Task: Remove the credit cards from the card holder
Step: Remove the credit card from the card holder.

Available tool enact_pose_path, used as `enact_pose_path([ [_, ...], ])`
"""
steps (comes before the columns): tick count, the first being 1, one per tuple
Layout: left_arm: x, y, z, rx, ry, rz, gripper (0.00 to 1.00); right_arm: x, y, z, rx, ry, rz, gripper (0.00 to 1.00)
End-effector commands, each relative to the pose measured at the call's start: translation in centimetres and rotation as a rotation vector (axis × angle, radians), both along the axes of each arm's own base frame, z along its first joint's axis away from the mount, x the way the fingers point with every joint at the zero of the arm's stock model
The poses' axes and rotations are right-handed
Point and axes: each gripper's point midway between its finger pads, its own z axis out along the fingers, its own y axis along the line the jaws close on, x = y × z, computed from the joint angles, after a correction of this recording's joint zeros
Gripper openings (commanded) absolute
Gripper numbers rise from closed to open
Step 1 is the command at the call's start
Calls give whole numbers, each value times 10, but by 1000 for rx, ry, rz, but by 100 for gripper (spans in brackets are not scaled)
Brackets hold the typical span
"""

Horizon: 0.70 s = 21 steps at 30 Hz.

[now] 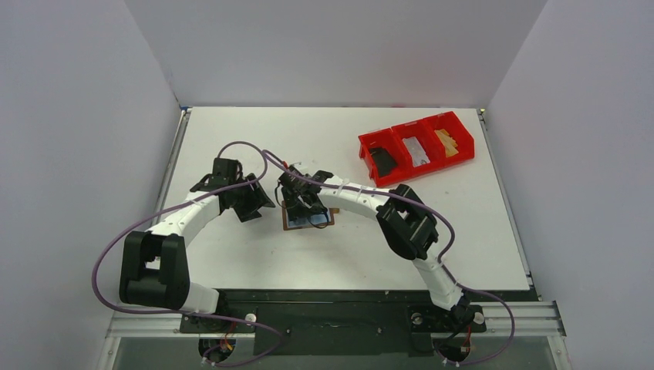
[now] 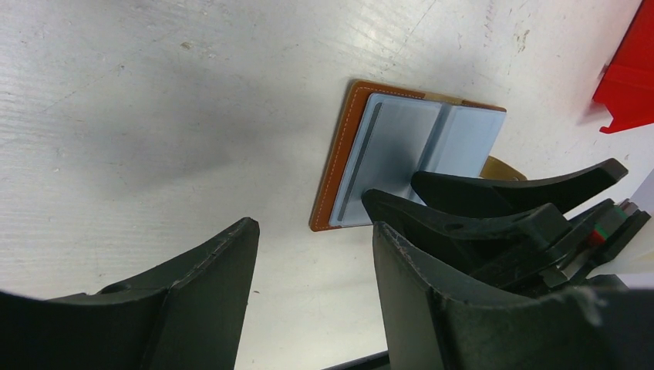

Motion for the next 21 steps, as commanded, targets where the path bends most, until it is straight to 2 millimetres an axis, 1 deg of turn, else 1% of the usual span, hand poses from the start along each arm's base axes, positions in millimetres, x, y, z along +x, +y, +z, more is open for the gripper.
enact_pose_path([
  [1,4,-1,6,-12,-38,-17,54,6,3,-1,-18,-28,0,47],
  [6,4,-1,5,-16,-36,-17,54,1,-4,-18,-63,-1,3,46],
  [9,5,-1,5,-17,-37,-16,54,-4,-10,-27,-78,24,7,36],
  [10,4,-2,4,-18,-33,-17,54,-6,-13,-32,-84,37,9,30],
  [13,4,-4,3,-25,-30,-19,54,-12,-22,-43,-83,80,1,22],
  [14,4,-4,2,-27,-27,-19,54,-11,-21,-44,-71,82,-1,18],
  [15,4,-5,1,-31,-27,-22,54,-15,-24,-48,-53,115,-4,15],
  [16,4,-6,0,-33,-24,-23,54,-14,-22,-49,-30,118,-8,9],
  [19,3,-10,-2,-40,-20,-36,54,-16,-28,-54,28,178,-29,2],
  [20,3,-12,-3,-43,-15,-40,54,-11,-28,-54,57,178,-40,0],
  [21,3,-15,-4,-45,-14,-46,54,-14,-25,-54,100,203,-37,0],
])
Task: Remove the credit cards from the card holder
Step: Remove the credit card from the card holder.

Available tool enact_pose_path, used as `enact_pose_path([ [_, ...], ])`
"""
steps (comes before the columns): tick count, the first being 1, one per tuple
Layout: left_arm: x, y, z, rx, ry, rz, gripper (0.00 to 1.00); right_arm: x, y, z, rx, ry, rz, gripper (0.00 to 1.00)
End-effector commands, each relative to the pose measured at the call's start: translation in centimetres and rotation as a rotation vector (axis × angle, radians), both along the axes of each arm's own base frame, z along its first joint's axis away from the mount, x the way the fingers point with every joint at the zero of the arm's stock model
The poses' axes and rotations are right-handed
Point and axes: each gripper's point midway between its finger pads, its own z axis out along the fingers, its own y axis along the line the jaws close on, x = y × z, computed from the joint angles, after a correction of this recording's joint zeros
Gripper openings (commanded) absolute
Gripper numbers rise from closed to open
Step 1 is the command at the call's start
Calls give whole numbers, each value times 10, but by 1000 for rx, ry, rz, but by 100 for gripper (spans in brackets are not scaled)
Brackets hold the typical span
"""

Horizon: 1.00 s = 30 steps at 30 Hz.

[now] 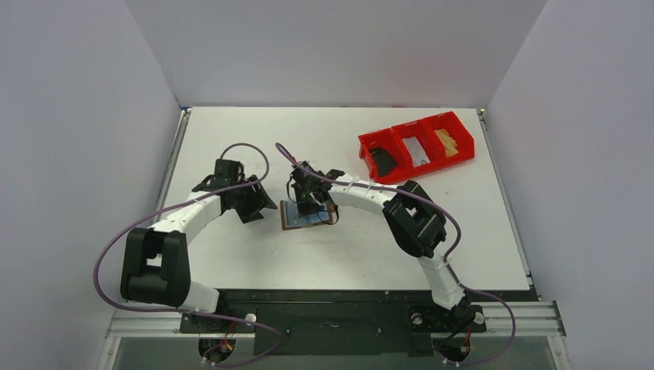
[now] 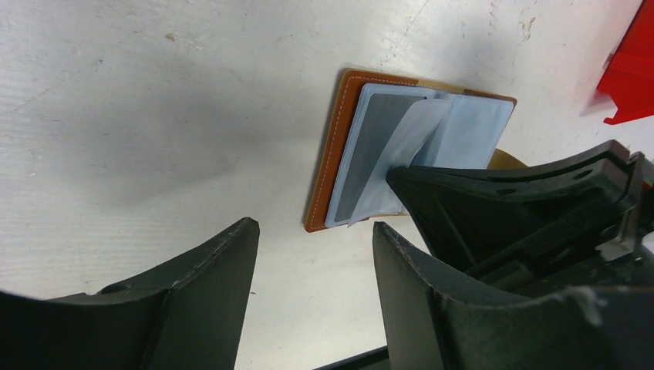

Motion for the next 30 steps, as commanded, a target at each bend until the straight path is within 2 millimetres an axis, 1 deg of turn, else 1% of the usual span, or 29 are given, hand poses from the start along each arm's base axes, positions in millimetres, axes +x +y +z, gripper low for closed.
enact_pose_path([
  [1,5,-12,0,-28,-22,-38,54,-23,-22,-48,33,197,-9,0],
  [5,8,-23,2,-41,-25,-61,54,-23,-18,-48,183,276,-32,0],
  [9,13,-34,4,-53,-32,-86,54,-25,-18,-51,259,328,-37,0],
  [12,17,-42,3,-61,-31,-103,53,-23,-17,-52,295,340,-45,0],
  [13,20,-46,6,-67,-44,-110,53,-24,-18,-53,298,349,-48,0],
  [16,25,-54,3,-74,-39,-125,50,-23,-20,-55,306,355,-51,0],
  [17,28,-59,5,-78,-49,-133,49,-23,-21,-56,307,356,-53,0],
  [24,34,-76,-4,-84,-39,-165,42,-22,-28,-60,308,363,-68,0],
  [30,34,-80,-15,-79,-18,-166,35,-21,-30,-61,309,364,-73,0],
])
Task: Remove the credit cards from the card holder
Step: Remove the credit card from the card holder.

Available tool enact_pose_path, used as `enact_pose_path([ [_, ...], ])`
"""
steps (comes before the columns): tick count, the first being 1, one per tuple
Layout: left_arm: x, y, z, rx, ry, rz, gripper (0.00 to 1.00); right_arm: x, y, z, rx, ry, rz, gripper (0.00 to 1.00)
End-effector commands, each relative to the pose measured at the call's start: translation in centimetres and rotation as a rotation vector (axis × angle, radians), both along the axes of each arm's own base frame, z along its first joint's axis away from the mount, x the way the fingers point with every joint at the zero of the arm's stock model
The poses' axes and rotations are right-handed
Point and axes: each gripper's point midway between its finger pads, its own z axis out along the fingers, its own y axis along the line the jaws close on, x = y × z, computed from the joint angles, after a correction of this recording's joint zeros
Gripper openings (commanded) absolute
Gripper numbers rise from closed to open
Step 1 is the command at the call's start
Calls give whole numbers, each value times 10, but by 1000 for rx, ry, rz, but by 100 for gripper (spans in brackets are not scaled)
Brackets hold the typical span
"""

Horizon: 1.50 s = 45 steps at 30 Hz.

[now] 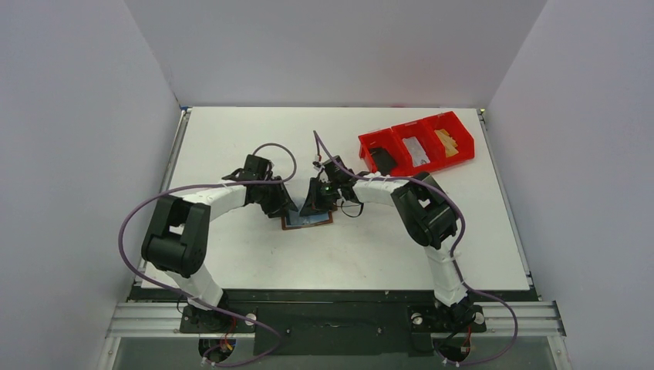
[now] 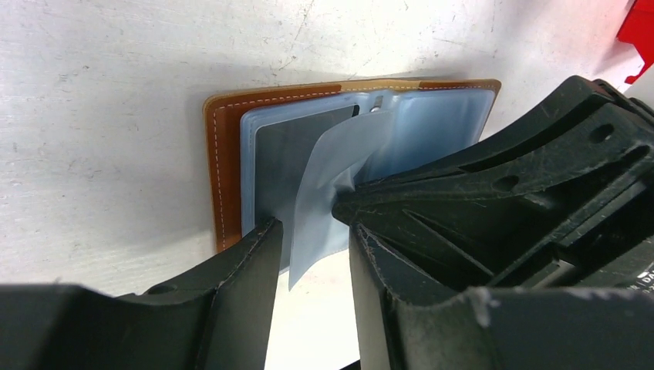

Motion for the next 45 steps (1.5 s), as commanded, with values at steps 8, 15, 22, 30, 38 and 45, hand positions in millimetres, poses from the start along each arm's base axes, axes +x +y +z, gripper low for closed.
enact_pose_path([
  [8,20,-13,10,-31,-61,-4,9,-10,-21,-33,-131,22,-21,6],
  [15,21,-9,15,-18,-70,13,0,8,-10,24,-60,-68,-33,43],
  [22,21,-16,34,-42,-114,-18,0,23,-30,77,-33,-160,-121,48],
  [30,21,-42,46,-64,-143,-74,5,31,-61,106,-67,-242,-201,48],
  [38,24,-75,54,-97,-171,-124,29,31,-85,108,-121,-275,-238,48],
  [45,27,-100,41,-105,-159,-162,44,38,-117,110,-197,-318,-334,48],
])
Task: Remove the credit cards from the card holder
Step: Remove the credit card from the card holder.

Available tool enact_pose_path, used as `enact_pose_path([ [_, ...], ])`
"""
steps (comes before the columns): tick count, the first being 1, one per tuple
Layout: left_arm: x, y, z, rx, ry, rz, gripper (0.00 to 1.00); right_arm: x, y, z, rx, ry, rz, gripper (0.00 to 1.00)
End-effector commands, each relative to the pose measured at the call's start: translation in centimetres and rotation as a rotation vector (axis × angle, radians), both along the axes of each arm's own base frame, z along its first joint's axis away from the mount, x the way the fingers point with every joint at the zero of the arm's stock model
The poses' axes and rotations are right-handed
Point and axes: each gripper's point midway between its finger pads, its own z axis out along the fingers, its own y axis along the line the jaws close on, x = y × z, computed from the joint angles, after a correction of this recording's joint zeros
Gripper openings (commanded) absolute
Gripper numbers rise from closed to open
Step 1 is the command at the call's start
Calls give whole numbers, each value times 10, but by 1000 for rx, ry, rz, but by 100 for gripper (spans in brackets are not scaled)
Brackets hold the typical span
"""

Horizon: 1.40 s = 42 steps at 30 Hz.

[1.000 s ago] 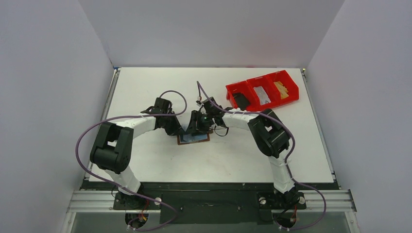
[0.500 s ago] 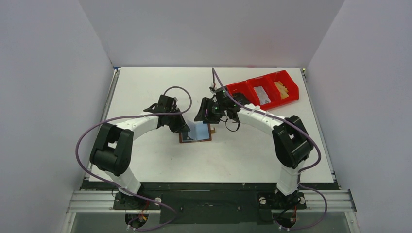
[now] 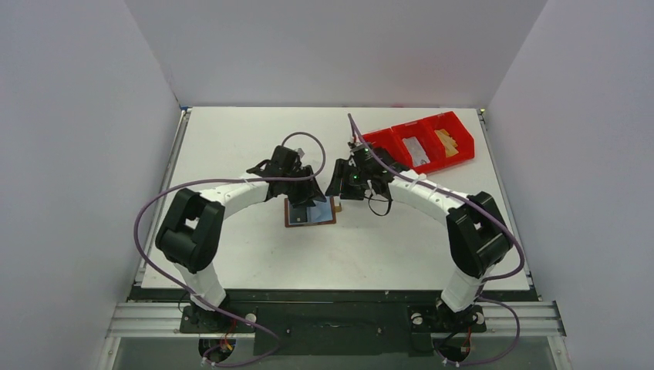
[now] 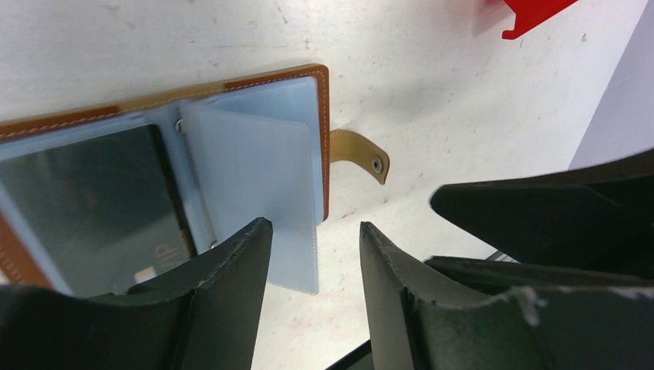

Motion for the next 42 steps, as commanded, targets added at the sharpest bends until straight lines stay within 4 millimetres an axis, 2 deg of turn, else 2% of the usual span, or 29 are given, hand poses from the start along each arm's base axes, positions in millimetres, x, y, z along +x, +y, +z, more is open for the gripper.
enact_pose_path([
  [1,16,-25,3,-40,-41,-25,44,14,-31,22,-45,-105,-101,48],
  [5,16,-33,-12,-38,-16,-34,46,14,-46,25,-57,-121,-152,48],
  [10,16,-38,-20,-44,3,-41,46,14,-46,27,-52,-120,-150,48],
  [13,16,-37,-11,-42,-12,-49,46,13,-42,29,-49,-118,-139,48],
  [14,19,-35,-2,-43,-32,-43,46,14,-40,31,-46,-122,-135,48],
  [15,18,-32,-1,-30,-31,-43,46,13,-38,29,-50,-117,-129,48],
  [17,20,-21,15,-13,-61,-21,46,12,-33,32,-46,-119,-115,48],
  [22,15,22,18,74,-46,57,46,8,-5,39,-20,-117,-44,48],
  [25,13,54,19,98,-50,121,46,1,20,38,4,-102,8,48],
  [28,8,77,16,135,-48,157,44,-6,44,28,28,-69,58,47],
  [29,7,84,13,144,-44,172,43,-7,51,31,45,-63,69,47],
  [30,6,87,12,149,-42,175,39,-9,58,23,44,-48,84,47],
  [31,4,90,8,150,-32,178,38,-10,64,25,56,-43,94,45],
  [35,3,89,2,138,-24,178,33,-12,82,11,61,-10,118,42],
  [42,7,91,-17,152,-4,214,27,-5,87,-21,22,30,116,40],
])
